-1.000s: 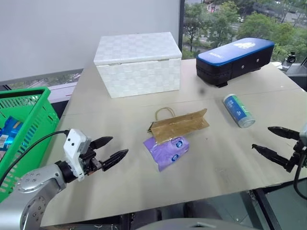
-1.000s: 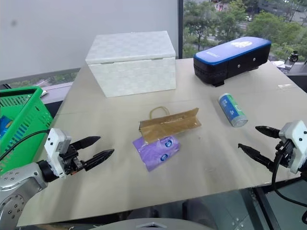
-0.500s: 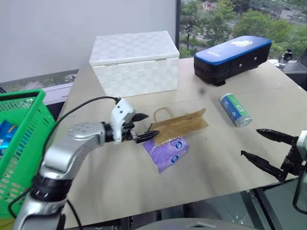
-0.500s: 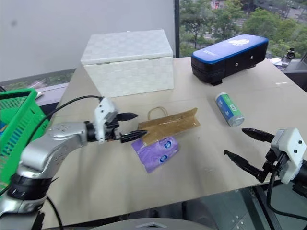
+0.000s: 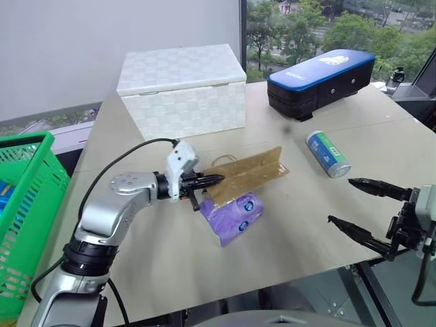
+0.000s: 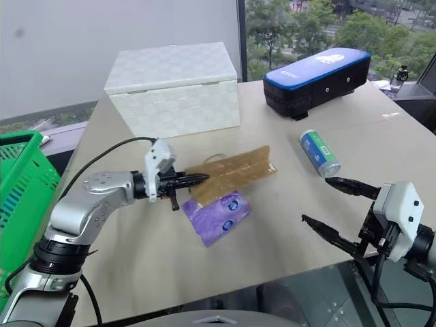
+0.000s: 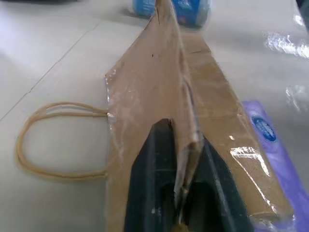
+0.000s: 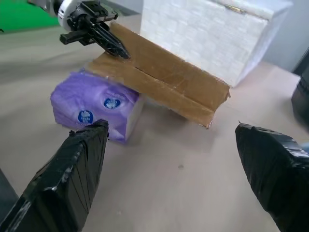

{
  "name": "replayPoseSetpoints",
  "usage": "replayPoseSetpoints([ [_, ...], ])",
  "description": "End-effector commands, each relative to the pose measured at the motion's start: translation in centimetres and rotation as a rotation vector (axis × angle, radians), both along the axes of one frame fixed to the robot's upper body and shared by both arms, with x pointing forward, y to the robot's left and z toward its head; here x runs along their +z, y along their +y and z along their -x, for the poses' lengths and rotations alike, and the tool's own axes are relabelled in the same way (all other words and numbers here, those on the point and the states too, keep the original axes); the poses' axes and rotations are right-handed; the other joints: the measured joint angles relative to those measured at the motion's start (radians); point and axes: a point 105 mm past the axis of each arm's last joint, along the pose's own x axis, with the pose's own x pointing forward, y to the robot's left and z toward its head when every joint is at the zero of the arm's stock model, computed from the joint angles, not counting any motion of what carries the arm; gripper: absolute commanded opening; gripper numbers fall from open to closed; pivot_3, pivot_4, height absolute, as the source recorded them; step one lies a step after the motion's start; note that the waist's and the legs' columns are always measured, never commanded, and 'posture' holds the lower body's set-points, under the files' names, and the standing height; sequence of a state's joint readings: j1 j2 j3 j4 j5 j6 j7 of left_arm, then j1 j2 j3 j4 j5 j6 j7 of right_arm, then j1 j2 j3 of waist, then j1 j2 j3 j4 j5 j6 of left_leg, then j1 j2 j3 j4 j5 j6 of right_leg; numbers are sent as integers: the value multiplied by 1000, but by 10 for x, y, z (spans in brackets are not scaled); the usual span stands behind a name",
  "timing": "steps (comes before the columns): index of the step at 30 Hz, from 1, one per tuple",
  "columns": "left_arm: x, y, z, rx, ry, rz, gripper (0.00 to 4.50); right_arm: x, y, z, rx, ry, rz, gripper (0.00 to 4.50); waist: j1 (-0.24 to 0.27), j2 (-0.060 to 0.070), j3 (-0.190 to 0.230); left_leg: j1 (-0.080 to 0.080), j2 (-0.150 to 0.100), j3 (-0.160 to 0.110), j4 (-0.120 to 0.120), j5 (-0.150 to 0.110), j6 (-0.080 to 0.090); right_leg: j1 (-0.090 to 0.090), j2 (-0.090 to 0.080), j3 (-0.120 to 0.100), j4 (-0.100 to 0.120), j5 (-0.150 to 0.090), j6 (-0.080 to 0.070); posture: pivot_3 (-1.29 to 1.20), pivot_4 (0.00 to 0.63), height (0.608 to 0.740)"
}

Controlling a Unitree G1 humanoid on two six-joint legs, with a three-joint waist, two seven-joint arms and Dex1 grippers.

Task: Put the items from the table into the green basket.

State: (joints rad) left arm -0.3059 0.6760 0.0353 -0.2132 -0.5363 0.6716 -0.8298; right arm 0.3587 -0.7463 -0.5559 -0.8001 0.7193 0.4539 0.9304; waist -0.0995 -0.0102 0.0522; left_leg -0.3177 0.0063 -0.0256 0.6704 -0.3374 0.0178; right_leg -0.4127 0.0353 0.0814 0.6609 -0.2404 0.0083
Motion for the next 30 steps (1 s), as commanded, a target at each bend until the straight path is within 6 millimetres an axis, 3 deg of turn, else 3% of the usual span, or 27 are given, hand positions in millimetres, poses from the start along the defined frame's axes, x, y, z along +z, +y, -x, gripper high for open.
replayPoseSetpoints([
  [1, 32, 57, -19, 333, -100, 83, 110, 8, 7, -3, 44, -52, -10, 4500, 3, 0, 0, 0, 0, 0, 0, 0, 0, 0, 0, 0, 0, 0, 0, -93, 18, 740],
  [3, 34, 80, -19, 446, -123, 65, 110, 9, 10, -6, 51, -61, -27, 4500, 4, 0, 0, 0, 0, -1, 0, 0, 0, 0, 0, -1, 0, 0, 0, -73, 15, 740],
  [7, 28, 158, -18, 826, -177, -96, 110, 8, 17, -20, 75, -66, -59, 4500, 11, -1, -1, 0, 0, -1, 0, 0, 0, 0, -1, -1, 1, 0, 0, -45, 11, 740],
  [12, 22, 181, -24, 876, -278, -239, 110, 9, 25, -30, 112, -79, -75, 4500, 54, -3, -2, 5, -1, -2, 0, 0, 0, 0, -3, -2, 0, 0, 0, 7, 8, 740],
  [16, 28, 196, -23, 909, -285, -243, 1843, 11, 26, -32, 121, -83, -69, 4500, 92, -4, -2, 3, -2, -5, 0, 0, 0, -1, -5, -5, -1, 3, -5, 1, 9, 740],
  [18, 34, 172, -15, 773, -236, -114, 2862, 11, 26, -33, 118, -80, -65, 4500, 97, -4, -3, 0, -2, -8, 0, 0, 0, -2, -7, -9, -1, 3, -5, 1, 9, 740],
  [21, 36, 114, 19, 435, -56, 52, 4389, 10, 24, -32, 113, -71, -59, 4500, 93, -5, -3, -10, -3, -8, 0, 0, -1, -12, -12, -12, 0, 3, -5, 13, 13, 740],
  [26, 16, 52, 69, 53, 230, -39, 4456, 5, 20, -31, 108, -42, -33, 4500, 91, -5, -3, -10, -3, -8, 0, 0, -1, -12, -15, -14, 0, 3, -5, 10, 13, 740],
  [28, 6, 39, 75, -1, 321, -92, 4456, 5, 19, -31, 106, -37, -23, 4500, 95, -3, -3, -9, -4, -9, 1, 0, 0, -10, -15, -16, 0, 3, -4, 1, 14, 740],
  [30, -2, 19, 69, -57, 379, -71, 4456, 5, 19, -28, 108, -24, -17, 4500, 97, 0, -2, -8, -4, -8, 2, 0, 0, -6, -14, -16, 0, 0, 0, -20, 19, 740],
])
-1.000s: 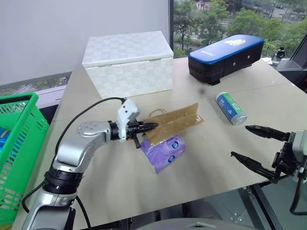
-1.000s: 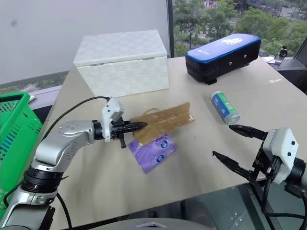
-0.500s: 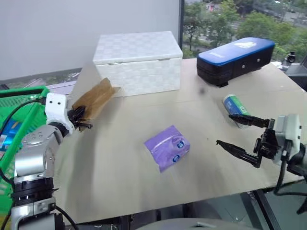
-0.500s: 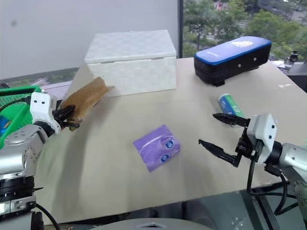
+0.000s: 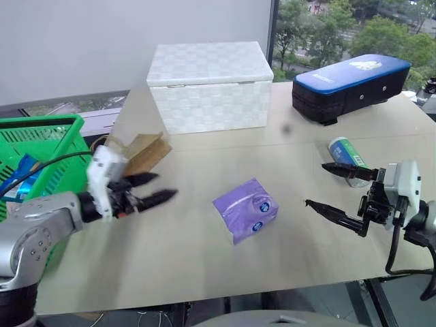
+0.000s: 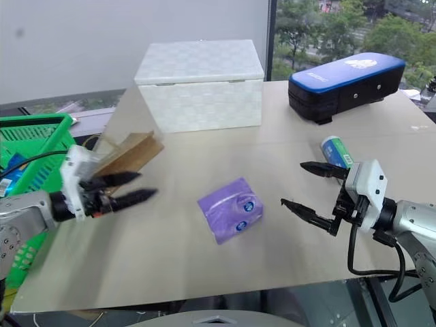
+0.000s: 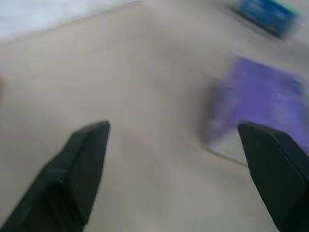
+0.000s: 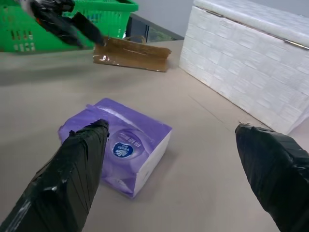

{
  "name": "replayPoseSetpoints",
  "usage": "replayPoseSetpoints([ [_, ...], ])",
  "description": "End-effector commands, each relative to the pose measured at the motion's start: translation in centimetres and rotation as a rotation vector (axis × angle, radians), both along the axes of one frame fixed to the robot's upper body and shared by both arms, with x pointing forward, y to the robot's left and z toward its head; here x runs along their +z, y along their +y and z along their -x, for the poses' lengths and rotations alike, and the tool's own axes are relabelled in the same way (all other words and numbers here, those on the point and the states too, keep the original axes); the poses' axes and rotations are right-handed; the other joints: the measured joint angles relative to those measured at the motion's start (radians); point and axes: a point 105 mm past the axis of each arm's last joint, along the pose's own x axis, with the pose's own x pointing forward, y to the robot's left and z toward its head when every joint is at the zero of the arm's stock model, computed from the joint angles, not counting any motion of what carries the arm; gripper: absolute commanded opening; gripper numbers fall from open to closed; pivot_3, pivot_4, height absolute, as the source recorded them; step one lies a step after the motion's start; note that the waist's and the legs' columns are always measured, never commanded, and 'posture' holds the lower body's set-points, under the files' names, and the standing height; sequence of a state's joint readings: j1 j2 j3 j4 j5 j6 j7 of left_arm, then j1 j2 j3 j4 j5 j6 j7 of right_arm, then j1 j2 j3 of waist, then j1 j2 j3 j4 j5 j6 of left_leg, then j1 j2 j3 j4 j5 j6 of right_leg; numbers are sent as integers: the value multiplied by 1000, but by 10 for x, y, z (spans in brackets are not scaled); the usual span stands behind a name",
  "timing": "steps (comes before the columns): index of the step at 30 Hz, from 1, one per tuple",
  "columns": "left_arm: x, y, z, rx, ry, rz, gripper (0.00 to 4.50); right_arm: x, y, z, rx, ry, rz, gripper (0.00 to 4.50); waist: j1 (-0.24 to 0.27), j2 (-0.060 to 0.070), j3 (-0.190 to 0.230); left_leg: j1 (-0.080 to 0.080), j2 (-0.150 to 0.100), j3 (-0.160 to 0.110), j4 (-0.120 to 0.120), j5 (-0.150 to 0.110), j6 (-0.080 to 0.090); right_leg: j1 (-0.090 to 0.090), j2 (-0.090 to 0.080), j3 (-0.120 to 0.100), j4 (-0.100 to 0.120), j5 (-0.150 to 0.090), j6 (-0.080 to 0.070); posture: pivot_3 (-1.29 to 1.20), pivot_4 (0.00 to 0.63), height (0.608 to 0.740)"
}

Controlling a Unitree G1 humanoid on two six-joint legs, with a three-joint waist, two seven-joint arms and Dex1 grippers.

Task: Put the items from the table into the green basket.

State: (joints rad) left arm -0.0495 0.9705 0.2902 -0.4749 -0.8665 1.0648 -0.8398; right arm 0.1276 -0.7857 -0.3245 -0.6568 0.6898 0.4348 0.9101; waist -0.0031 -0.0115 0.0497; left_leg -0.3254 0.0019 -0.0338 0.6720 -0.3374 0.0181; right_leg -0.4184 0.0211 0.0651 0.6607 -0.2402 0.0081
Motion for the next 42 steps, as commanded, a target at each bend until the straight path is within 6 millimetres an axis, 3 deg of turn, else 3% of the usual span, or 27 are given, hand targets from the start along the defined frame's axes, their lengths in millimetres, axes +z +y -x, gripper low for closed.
replayPoseSetpoints([
  [1, -9, -31, -3, -93, 87, 38, 4456, 8, 0, 6, 9, -17, 19, 4500, 1, 2, 1, 0, 0, 0, 0, 0, 0, 2, 1, 0, 0, 0, 0, -35, 24, 740],
  [5, -37, -43, -31, -70, 119, -33, 4456, 6, -1, 17, 10, 14, 42, 4500, -24, 2, 1, 3, 0, 2, 3, 1, -1, 7, 12, 3, 1, 0, 0, -77, 31, 740],
  [8, -52, -55, -38, -151, 89, -72, 4456, 7, -1, 20, -11, 10, 46, 4500, -42, 2, 2, 3, 2, 2, 2, 1, -1, 7, 14, 4, 1, -1, -1, -116, 36, 740],
  [11, -68, -55, -37, -206, 105, -131, 3645, 8, 0, 23, -22, 5, 42, 4500, -53, 2, 2, 2, 3, 3, 2, 1, -1, 6, 14, 6, 1, -1, -2, -136, 38, 740],
  [15, -71, -60, -32, -261, 103, -105, 1882, 8, 3, 29, -22, 17, 35, 4500, -58, 2, 1, 2, 3, 4, 2, 0, -1, 6, 13, 6, 1, -1, -1, -152, 41, 740],
  [18, -45, -60, -36, -226, 23, 34, 755, 10, 4, 32, -11, 21, 33, 4500, -66, 2, 2, 2, 3, 5, 3, 0, 0, 6, 12, 7, 0, -1, -1, -163, 42, 740],
  [20, -20, -51, -40, -160, -21, 144, 755, 11, 6, 32, 4, 17, 32, 4500, -71, 1, 3, 2, 3, 6, 3, 0, 0, 6, 12, 7, 1, -1, -1, -150, 41, 740],
  [22, 8, -32, -49, -21, -86, 241, 755, 13, 7, 30, 24, 7, 28, 4500, -73, -2, 6, 2, 5, 5, 3, 0, 0, 5, 12, 7, 1, -1, -1, -119, 37, 740],
  [24, 37, 0, -68, 215, -219, 288, 755, 16, 11, 25, 50, -13, 8, 4500, -72, -3, 6, 1, 7, 4, 4, 0, 0, 5, 11, 6, 1, -1, -1, -83, 31, 740],
  [27, 77, 71, -91, 670, -503, 209, 755, 30, 23, 13, 113, -71, -84, 4500, -66, -3, 6, 2, 7, 3, 4, 0, 0, 5, 12, 5, 2, -1, -1, 2, 20, 740],
  [30, 107, 136, -88, 1018, -727, 83, 755, 48, 38, 1, 200, -120, -201, 4500, -52, -3, 6, 2, 7, 1, 4, 1, -1, 5, 12, 4, 3, 1, -5, 74, 9, 740],
  [32, 119, 172, -75, 1205, -809, 11, 755, 58, 47, -7, 257, -145, -242, 4500, -37, -3, 5, 2, 6, 1, 3, 1, -2, 5, 12, 4, 2, 3, -8, 123, 2, 740],
  [37, 130, 219, -43, 1467, -860, -66, 755, 71, 61, -22, 354, -177, -261, 4500, 31, -10, 1, -2, 5, -2, 3, 4, -7, -5, 6, -1, 3, 4, -9, 192, 0, 740],
  [39, 130, 232, -33, 1556, -849, -59, 755, 71, 63, -25, 372, -178, -255, 4500, 69, -15, -3, -5, 3, -4, 2, 4, -8, -7, 0, -6, 2, 4, -9, 210, 0, 740],
  [42, 110, 261, -14, 1731, -727, -35, 755, 70, 69, -25, 398, -173, -243, 4500, 109, -21, -11, -14, -1, -8, 0, 4, -8, -16, -7, -13, 1, 5, -9, 222, 0, 740],
])
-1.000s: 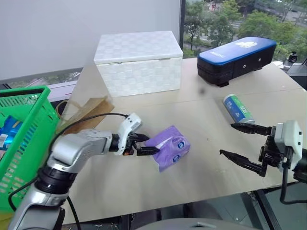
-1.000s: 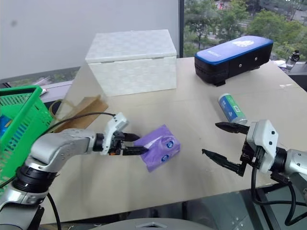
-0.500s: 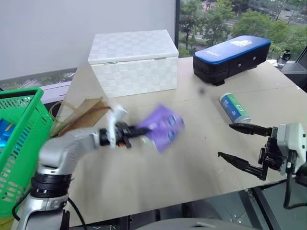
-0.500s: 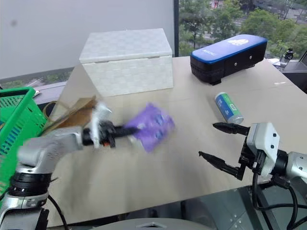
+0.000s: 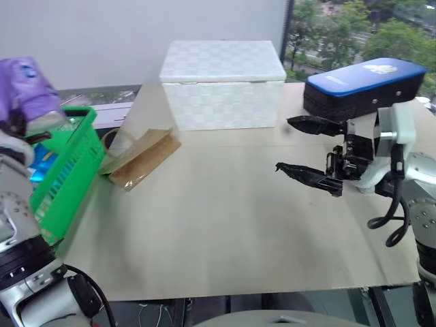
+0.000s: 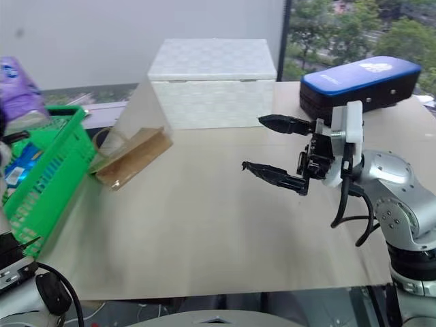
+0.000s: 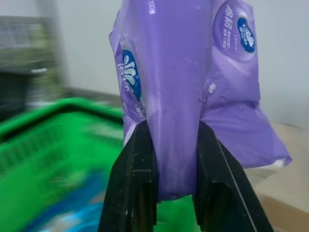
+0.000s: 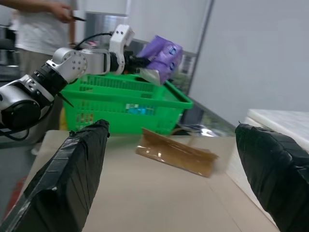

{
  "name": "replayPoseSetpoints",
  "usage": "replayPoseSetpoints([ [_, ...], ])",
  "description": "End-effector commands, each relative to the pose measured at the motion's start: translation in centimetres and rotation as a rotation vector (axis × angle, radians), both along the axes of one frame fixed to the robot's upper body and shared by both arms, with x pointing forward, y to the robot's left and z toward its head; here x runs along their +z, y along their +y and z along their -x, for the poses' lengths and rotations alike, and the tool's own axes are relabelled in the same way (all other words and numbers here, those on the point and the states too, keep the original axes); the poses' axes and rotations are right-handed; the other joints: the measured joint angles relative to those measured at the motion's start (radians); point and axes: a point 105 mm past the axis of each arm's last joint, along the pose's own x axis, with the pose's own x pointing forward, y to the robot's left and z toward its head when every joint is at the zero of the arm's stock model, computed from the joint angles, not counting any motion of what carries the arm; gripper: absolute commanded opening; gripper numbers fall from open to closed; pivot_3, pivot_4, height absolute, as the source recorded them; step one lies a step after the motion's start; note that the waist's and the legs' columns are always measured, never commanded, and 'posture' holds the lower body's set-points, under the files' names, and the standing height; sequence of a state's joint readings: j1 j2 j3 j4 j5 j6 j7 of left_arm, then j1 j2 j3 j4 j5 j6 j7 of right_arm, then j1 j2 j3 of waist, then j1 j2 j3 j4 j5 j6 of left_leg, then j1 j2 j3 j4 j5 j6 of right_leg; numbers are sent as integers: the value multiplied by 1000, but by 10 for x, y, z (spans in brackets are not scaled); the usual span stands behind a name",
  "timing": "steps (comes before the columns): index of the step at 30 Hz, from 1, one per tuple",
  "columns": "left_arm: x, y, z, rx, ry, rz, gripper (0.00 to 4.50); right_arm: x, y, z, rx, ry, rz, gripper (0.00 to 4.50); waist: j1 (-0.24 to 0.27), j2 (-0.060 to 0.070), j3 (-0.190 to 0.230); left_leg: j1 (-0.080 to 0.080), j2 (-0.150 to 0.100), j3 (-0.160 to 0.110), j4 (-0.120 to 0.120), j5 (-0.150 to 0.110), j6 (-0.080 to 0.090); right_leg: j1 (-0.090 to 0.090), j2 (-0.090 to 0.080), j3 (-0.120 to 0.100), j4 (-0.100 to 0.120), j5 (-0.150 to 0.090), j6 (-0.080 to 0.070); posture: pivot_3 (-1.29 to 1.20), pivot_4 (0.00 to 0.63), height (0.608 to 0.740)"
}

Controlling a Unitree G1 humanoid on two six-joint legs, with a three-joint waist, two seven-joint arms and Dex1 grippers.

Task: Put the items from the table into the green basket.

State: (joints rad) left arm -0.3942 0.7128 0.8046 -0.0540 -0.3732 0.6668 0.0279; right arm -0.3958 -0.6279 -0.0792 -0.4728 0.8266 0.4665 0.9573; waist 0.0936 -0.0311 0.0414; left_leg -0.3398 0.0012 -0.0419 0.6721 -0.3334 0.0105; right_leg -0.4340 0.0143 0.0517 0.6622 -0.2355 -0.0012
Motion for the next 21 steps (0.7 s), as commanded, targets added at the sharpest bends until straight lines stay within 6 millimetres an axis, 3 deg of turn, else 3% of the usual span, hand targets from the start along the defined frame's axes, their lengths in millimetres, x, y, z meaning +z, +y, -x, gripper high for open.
replayPoseSetpoints([
  [1, -9, 32, 26, 159, -4, 133, 1211, 8, 6, 3, 34, -53, 7, 4500, 22, -2, -5, -4, -1, -2, 0, 0, 0, -3, -1, -2, 0, 0, 0, 226, 0, 740],
  [3, -25, 34, 26, 151, 38, 229, 1585, 10, 7, 2, 33, -53, -6, 4500, 38, -4, -7, -6, -2, -3, 1, 0, 0, -5, -5, -8, 0, 0, 0, 226, 0, 740],
  [4, -26, 32, 25, 140, 42, 239, 2020, 12, 8, 1, 32, -48, -22, 4500, 46, -5, -8, -7, -3, -6, 1, 0, 0, -5, -6, -12, 0, 0, 0, 226, 0, 740],
  [8, -14, 19, 19, 63, -27, 248, 3881, 14, 6, -3, 8, -46, -42, 4500, 68, -7, -9, -8, -7, -12, 0, 2, -4, -3, -11, -17, 0, 0, 0, 229, 0, 740],
  [9, -4, 8, 13, -9, -53, 210, 4328, 13, 4, -5, -18, -41, -39, 4500, 71, -7, -9, -8, -8, -13, 0, 3, -5, -3, -13, -20, 0, 0, 0, 226, 0, 740],
  [12, 11, -21, -1, -178, -106, 174, 4328, 6, -1, -12, -98, -20, 3, 4500, 72, -7, -10, -7, -9, -18, 0, 4, -7, 0, -15, -25, 0, 0, -1, 221, 0, 740],
  [15, 20, -84, -23, -495, -89, 101, 4328, -4, -23, -32, -343, -34, 73, 4500, 73, -5, -12, -7, -10, -20, 0, 6, -9, 1, -15, -26, 0, 0, -1, 198, 5, 740],
  [17, 7, -162, -33, -850, 14, 32, 4328, -22, -50, -49, -560, 43, 180, 4500, 76, -4, -13, -7, -10, -20, 0, 6, -9, 1, -16, -27, 0, 0, -2, 166, 13, 740],
  [18, -2, -203, -29, -1038, 50, 11, 4328, -32, -70, -58, -700, 107, 245, 4500, 77, -4, -13, -7, -10, -20, 0, 6, -9, 1, -16, -27, 1, 0, -2, 148, 19, 740],
  [19, -9, -229, -22, -1167, 72, -7, 4328, -39, -86, -64, -802, 175, 283, 4500, 76, -2, -13, -7, -11, -20, 0, 6, -9, 2, -17, -26, 0, 0, -2, 140, 22, 740],
  [21, -23, -265, -10, -1316, 115, -94, 4328, -42, -108, -68, -928, 206, 326, 4500, 60, 0, -13, -7, -12, -17, 0, 6, -9, 2, -18, -23, 0, 1, -2, 114, 34, 740],
])
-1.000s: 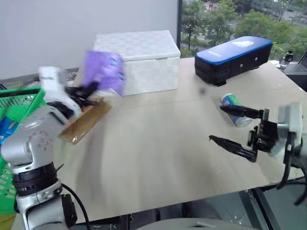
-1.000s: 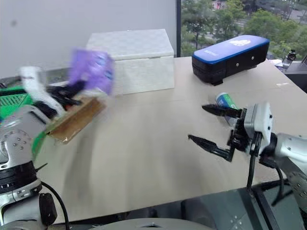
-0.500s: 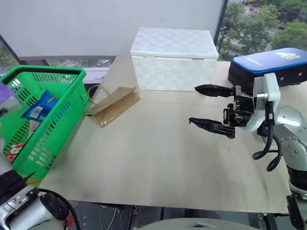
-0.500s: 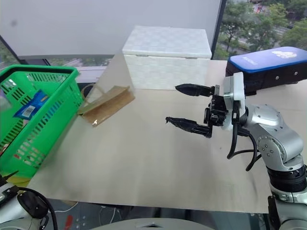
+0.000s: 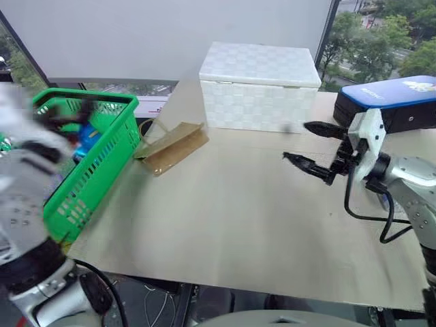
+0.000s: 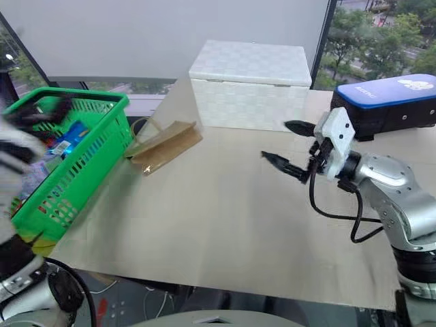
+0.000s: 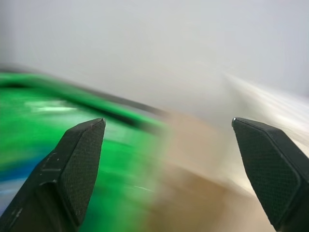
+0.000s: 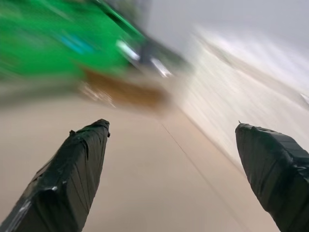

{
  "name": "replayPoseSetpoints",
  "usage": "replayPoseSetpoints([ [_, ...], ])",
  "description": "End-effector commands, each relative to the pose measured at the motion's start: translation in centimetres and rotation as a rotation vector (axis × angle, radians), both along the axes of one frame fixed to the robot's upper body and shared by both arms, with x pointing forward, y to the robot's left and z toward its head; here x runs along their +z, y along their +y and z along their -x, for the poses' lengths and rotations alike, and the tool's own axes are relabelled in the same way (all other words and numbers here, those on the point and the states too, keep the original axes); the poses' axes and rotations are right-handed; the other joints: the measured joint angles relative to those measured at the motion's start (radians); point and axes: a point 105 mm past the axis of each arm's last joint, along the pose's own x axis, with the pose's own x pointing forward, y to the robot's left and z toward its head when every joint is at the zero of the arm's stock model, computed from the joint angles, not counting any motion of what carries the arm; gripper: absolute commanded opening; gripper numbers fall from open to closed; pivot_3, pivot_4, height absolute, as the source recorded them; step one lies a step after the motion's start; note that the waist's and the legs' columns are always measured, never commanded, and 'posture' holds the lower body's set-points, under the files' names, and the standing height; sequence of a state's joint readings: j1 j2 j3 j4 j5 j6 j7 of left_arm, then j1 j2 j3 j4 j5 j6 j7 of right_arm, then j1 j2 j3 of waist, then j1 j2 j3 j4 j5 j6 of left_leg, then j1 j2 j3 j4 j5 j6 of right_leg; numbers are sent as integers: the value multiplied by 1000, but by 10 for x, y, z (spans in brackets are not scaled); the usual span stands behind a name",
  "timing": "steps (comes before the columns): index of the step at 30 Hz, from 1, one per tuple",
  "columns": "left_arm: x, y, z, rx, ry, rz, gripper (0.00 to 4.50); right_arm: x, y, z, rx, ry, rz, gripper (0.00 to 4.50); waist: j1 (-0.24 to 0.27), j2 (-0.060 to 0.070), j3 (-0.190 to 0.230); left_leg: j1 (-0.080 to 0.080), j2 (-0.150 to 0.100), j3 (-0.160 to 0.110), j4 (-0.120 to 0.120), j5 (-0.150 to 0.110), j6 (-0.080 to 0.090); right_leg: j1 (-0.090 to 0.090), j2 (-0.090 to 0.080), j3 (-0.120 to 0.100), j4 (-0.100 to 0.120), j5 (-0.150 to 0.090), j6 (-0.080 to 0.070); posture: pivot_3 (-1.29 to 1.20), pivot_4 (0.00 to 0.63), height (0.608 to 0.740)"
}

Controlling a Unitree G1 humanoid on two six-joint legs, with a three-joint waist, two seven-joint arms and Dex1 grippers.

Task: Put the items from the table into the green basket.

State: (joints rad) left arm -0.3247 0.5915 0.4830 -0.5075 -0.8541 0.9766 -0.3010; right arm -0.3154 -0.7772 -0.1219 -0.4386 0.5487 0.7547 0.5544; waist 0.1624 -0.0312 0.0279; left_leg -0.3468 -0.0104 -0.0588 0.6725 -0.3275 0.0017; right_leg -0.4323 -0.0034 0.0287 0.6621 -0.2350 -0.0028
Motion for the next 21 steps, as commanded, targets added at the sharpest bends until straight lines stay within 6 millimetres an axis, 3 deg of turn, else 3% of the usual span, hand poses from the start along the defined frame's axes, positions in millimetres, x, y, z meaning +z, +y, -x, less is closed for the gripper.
replayPoseSetpoints([
  [1, -6, -58, 25, -300, -38, -93, 4328, 5, -38, -5, -200, 22, 63, 4500, -20, 2, 1, 0, 0, 1, 0, 0, 0, 0, 0, 0, 0, 0, 0, 104, 40, 740],
  [5, -18, -90, 44, -557, 52, -80, 4328, -16, -73, -8, -369, 116, 122, 4500, -74, 7, 5, 2, 4, 3, -1, 0, 1, 0, 6, 1, 1, -2, -4, 65, 54, 740],
  [9, -20, -102, 48, -667, 63, -102, 4328, -45, -103, -4, -493, 239, 177, 4500, -106, 18, 13, 7, 6, 7, -1, -2, 5, 10, 11, 2, 1, -3, -5, 12, 62, 740],
  [12, -27, -108, 48, -717, 57, -165, 4420, -62, -116, -5, -568, 324, 132, 4500, -137, 24, 25, 18, 4, 11, -1, -3, 6, 22, 14, 5, 0, -4, -4, -17, 64, 740],
  [16, -29, -114, 41, -725, 29, -189, 4420, -82, -133, -9, -657, 397, 106, 4500, -171, 23, 26, 22, 6, 18, -1, -3, 6, 22, 22, 13, 1, -4, -4, -40, 63, 740],
  [21, -31, -116, 38, -739, 26, -189, 4420, -89, -130, -23, -632, 386, 36, 4500, -203, 24, 27, 23, 9, 23, -1, -3, 6, 21, 25, 18, 1, -4, -4, -51, 59, 740],
])
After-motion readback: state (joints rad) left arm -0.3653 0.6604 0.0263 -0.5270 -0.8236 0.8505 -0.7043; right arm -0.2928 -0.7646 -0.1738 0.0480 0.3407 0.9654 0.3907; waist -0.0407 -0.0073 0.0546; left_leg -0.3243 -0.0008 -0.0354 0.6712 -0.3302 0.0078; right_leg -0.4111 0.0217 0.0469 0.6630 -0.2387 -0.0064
